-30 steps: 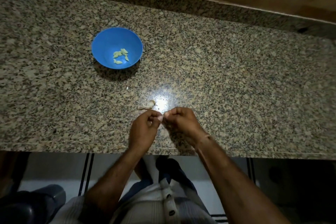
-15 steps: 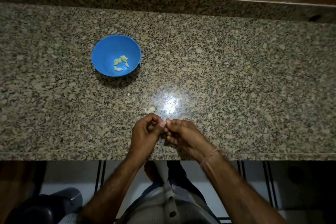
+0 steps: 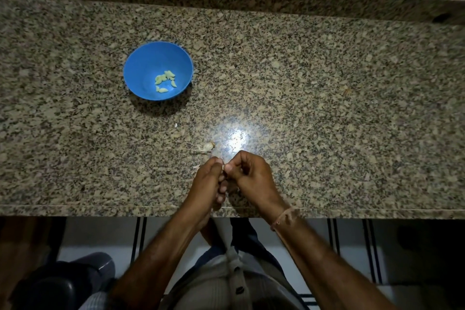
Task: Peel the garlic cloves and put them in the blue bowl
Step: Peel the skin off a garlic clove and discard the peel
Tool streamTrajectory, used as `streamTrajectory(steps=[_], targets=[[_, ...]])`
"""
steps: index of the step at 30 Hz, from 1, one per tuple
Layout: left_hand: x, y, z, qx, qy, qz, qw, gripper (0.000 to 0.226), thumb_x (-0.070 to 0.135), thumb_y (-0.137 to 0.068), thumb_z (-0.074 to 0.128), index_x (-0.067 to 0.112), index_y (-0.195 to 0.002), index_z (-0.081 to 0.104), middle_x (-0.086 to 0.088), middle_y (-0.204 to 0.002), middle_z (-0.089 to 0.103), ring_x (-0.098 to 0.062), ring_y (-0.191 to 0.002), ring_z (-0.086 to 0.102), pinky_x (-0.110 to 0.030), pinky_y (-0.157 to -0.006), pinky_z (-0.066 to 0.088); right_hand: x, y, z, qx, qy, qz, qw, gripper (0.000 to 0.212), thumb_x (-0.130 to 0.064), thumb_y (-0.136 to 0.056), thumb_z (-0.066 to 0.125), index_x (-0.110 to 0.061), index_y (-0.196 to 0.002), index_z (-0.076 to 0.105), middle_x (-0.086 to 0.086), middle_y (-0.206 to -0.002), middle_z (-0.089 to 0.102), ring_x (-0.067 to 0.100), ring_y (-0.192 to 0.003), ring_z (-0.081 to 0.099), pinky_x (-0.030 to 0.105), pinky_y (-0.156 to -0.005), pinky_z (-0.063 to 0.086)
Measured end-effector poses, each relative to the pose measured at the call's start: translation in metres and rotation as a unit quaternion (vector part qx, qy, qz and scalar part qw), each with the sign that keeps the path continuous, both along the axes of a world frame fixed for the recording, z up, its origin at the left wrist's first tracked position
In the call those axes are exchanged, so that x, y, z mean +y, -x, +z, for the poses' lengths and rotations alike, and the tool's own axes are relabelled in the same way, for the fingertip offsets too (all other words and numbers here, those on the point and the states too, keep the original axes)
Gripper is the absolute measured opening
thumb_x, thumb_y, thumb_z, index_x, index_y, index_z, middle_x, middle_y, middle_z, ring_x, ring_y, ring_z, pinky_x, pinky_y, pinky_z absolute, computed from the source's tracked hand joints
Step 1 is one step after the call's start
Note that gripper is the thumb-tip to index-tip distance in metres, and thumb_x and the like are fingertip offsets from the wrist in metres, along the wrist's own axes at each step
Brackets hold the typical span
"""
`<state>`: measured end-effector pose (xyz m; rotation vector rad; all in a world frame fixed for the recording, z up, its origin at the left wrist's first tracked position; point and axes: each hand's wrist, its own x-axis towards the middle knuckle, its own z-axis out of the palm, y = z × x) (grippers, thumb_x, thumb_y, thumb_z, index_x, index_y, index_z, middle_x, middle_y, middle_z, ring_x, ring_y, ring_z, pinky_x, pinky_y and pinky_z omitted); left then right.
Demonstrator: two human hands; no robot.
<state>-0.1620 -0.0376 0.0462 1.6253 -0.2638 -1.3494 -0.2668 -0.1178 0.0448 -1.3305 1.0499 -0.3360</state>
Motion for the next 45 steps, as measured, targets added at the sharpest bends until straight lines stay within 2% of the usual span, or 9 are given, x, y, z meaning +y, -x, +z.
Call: streamTrajectory(steps=[5,11,16,22,27,32,38,43,45], targets=[[0.004,0.003,0.001,-0.253,0.052,-0.08,0.963,0.029,0.028,-0.113,0.037,0.012,-0.093,0.05,0.004,-0.074,0.056,-0.001,-0.06,0.048,-0.018,-0.055,0.038,-0.001,-0.005,0.006,-0.038,-0.198,-0.06,0.978,0.034,-0.016,-0.102,0.066,-0.013,-0.068,0.062,0.004,-0.061,0.06,0.016,-0.055,0.051,0.029,-0.056,0.045],[-0.007,0.003,0.014,-0.021,-0.029,-0.022,0.999,0.042,0.028,-0.113,0.039,0.017,-0.074,0.049,0.008,-0.052,0.046,-0.004,-0.04,0.04,-0.02,-0.04,0.03,0.005,-0.001,-0.007,0.135,0.288,0.074,0.945,0.038,-0.025,-0.106,0.058,-0.023,-0.07,0.046,-0.011,-0.056,0.044,0.003,-0.049,0.039,0.017,-0.05,0.026],[0.003,0.0,-0.009,-0.4,0.003,-0.127,0.907,0.034,0.03,-0.112,0.039,0.014,-0.09,0.059,0.001,-0.071,0.061,-0.016,-0.064,0.059,-0.036,-0.058,0.042,-0.005,-0.006,-0.008,0.084,-0.001,0.017,0.996,0.042,-0.029,-0.105,0.06,-0.018,-0.065,0.058,-0.007,-0.055,0.054,0.007,-0.052,0.048,0.029,-0.061,0.044],[-0.009,-0.004,0.004,0.024,-0.051,0.006,0.998,0.045,0.032,-0.111,0.044,0.021,-0.068,0.046,0.006,-0.053,0.039,-0.009,-0.046,0.034,-0.026,-0.046,0.024,-0.002,-0.009,-0.006,0.152,0.33,0.125,0.923,0.03,-0.025,-0.107,0.052,-0.023,-0.077,0.047,-0.009,-0.063,0.046,0.013,-0.059,0.044,0.03,-0.056,0.027],[0.0,-0.012,-0.011,-0.437,-0.01,-0.119,0.891,0.035,0.031,-0.109,0.046,0.026,-0.075,0.049,0.009,-0.059,0.049,-0.005,-0.052,0.046,-0.03,-0.052,0.031,-0.008,-0.011,-0.006,0.054,-0.038,0.015,0.998,0.041,-0.028,-0.105,0.06,-0.019,-0.065,0.057,-0.011,-0.054,0.056,0.005,-0.051,0.051,0.026,-0.061,0.047],[-0.01,-0.013,-0.007,0.043,-0.081,0.047,0.995,0.047,0.036,-0.107,0.052,0.023,-0.063,0.049,0.005,-0.053,0.043,-0.01,-0.045,0.035,-0.023,-0.046,0.026,0.0,-0.016,-0.015,0.156,0.324,0.105,0.927,0.035,-0.021,-0.107,0.055,-0.024,-0.074,0.042,-0.014,-0.058,0.038,0.005,-0.055,0.038,0.017,-0.053,0.025],[0.006,-0.02,-0.017,-0.428,0.031,-0.089,0.899,0.034,0.03,-0.109,0.053,0.019,-0.076,0.056,0.004,-0.061,0.056,-0.014,-0.055,0.05,-0.022,-0.049,0.031,0.003,-0.022,-0.007,0.039,-0.123,-0.023,0.991,0.044,-0.029,-0.106,0.059,-0.019,-0.064,0.054,-0.011,-0.05,0.049,0.005,-0.046,0.042,0.023,-0.052,0.038],[0.0,-0.021,-0.014,-0.072,-0.038,0.016,0.997,0.044,0.032,-0.108,0.054,0.013,-0.07,0.061,0.0,-0.055,0.054,-0.012,-0.044,0.044,-0.024,-0.044,0.033,0.007,-0.023,-0.014,0.108,0.141,0.032,0.984,0.046,-0.02,-0.106,0.057,-0.027,-0.063,0.045,-0.012,-0.055,0.048,0.002,-0.051,0.042,0.02,-0.052,0.033],[0.002,-0.021,-0.013,-0.138,-0.01,-0.006,0.99,0.042,0.034,-0.109,0.053,0.012,-0.075,0.064,0.001,-0.058,0.059,-0.011,-0.046,0.05,-0.025,-0.045,0.037,0.005,-0.025,-0.013,0.085,0.081,0.011,0.993,0.042,-0.022,-0.106,0.058,-0.023,-0.064,0.051,-0.008,-0.059,0.055,0.003,-0.056,0.046,0.027,-0.058,0.041]])
